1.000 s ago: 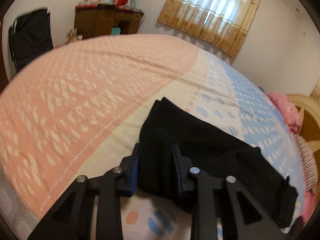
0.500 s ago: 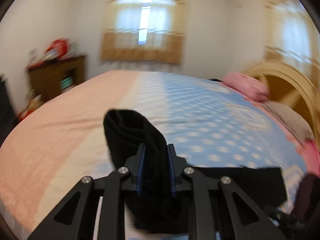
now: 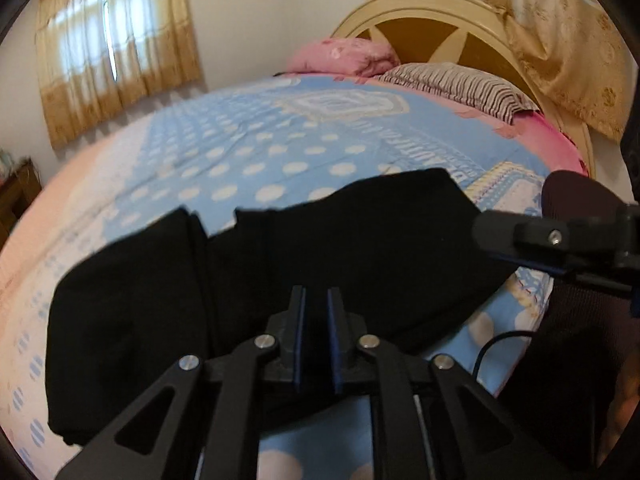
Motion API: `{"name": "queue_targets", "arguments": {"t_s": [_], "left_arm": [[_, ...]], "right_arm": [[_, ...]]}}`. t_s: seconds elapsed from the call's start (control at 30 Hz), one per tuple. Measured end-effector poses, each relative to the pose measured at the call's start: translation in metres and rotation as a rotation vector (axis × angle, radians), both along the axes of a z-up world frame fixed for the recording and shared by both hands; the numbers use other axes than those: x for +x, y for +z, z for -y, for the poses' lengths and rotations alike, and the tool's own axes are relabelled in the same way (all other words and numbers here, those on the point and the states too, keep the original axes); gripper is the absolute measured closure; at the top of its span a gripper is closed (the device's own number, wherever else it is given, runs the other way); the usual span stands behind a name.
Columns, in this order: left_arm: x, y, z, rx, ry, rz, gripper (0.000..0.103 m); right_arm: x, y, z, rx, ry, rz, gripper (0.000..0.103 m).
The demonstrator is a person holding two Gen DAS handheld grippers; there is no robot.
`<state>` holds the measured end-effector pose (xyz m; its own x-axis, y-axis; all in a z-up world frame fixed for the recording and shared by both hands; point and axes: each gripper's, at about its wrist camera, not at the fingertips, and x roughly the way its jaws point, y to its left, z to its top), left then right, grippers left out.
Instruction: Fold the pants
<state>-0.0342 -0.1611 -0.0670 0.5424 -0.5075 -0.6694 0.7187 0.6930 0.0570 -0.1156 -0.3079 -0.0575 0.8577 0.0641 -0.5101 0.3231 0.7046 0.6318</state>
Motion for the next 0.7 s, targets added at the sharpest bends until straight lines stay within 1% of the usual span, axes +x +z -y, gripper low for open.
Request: {"name": "queue_targets", "arguments": {"t_s": [0.07,0.1,0.13,0.17,0.2,0.23,0.3,0.37,0.43,0.5,0.57,0.63,0.7], "left_arm": [[0.005,0.010,-0.017,-0.030,0.029,-0.004,0.084],[0.009,0.016,-0.027,-0.050,0.044,-0.005,0.083],[0.013,0.023,-0.041,-0.075,0.069,-0.004,0.077],[0.019,0.031,-0.059,-0.095,0.120,0.013,0.055],[0.023,0.036,-0.071,-0.107,0.164,0.032,0.033],[0.029,0.042,-0.094,-0.122,0.247,0.070,0.028],[0.038,0.049,-0.127,-0.126,0.341,0.103,0.028],[0.049,0.049,-0.159,-0.114,0.442,0.110,0.028],[0.059,0.047,-0.188,-0.118,0.524,0.090,0.028],[0.066,0.042,-0.207,-0.134,0.573,0.059,0.028],[0.069,0.038,-0.217,-0.148,0.602,0.038,0.028],[0.071,0.034,-0.224,-0.162,0.622,0.017,0.028],[0.070,0.030,-0.226,-0.180,0.623,-0.009,0.028]], "right_arm": [[0.003,0.002,-0.002,0.002,0.028,0.020,0.074],[0.009,0.003,-0.003,0.008,0.052,0.034,0.064],[0.014,0.006,-0.006,0.018,0.077,0.053,0.056],[0.018,0.009,-0.009,0.024,0.095,0.070,0.039],[0.023,0.012,-0.014,0.028,0.116,0.093,0.032],[0.028,0.014,-0.020,0.030,0.142,0.113,0.032],[0.045,0.017,-0.040,0.035,0.237,0.127,0.032],[0.064,0.013,-0.066,0.000,0.320,0.080,0.032],[0.077,0.004,-0.089,-0.038,0.364,0.032,0.032],[0.087,-0.006,-0.103,-0.044,0.384,-0.016,0.032],[0.094,-0.014,-0.109,-0.027,0.388,-0.063,0.032],[0.101,-0.020,-0.110,-0.034,0.364,-0.097,0.032],[0.109,-0.024,-0.105,-0.017,0.346,-0.099,0.032]]}}
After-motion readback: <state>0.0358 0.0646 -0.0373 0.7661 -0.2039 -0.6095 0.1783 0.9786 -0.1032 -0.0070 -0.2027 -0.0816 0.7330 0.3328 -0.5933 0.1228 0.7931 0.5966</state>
